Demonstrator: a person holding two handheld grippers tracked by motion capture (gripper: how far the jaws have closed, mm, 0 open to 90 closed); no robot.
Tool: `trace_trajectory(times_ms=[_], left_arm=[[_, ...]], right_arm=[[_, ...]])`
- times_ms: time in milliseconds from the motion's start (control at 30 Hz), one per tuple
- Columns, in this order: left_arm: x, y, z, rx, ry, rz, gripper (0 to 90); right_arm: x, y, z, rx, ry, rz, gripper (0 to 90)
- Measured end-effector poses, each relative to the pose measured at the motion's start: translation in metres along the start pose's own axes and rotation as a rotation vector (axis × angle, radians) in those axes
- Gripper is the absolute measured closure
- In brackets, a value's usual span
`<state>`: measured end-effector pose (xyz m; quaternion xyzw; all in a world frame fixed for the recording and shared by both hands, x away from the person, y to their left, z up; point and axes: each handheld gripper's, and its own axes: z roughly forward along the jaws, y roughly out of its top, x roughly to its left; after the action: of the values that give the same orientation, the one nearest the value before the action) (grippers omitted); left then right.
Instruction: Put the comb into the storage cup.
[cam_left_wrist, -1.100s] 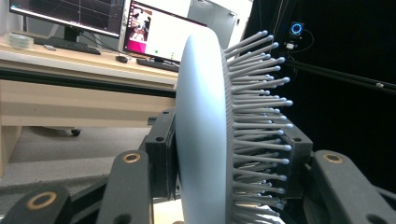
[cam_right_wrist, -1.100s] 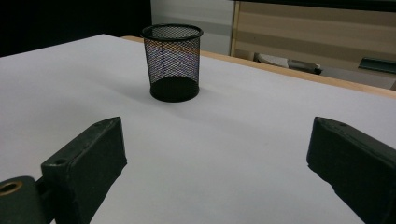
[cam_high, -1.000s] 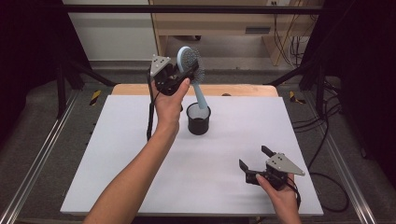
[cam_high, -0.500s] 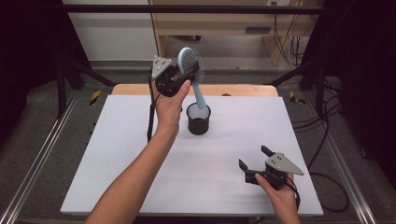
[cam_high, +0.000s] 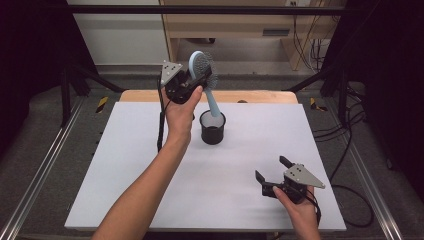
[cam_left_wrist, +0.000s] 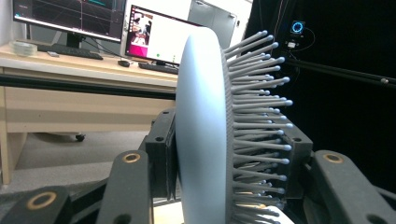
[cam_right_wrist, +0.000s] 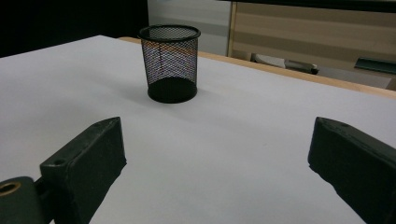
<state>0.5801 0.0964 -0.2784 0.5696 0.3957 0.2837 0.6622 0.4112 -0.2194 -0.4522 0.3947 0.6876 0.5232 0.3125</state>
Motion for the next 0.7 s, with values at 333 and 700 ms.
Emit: trace_trajectory(times_ms=[333, 700], left_arm=[[0.003, -0.0004, 0.0001, 0.002, 0.007, 0.008, 50.8], [0.0062, -0.0064, 0.003, 0.006, 0.001, 0.017, 50.8]], right_arm=[[0.0002, 0.0002, 0.0, -0.001, 0.0, 0.002, 4.0], [0.0014, 0.0, 0.002, 0.0, 0.0, -0.006, 4.0]])
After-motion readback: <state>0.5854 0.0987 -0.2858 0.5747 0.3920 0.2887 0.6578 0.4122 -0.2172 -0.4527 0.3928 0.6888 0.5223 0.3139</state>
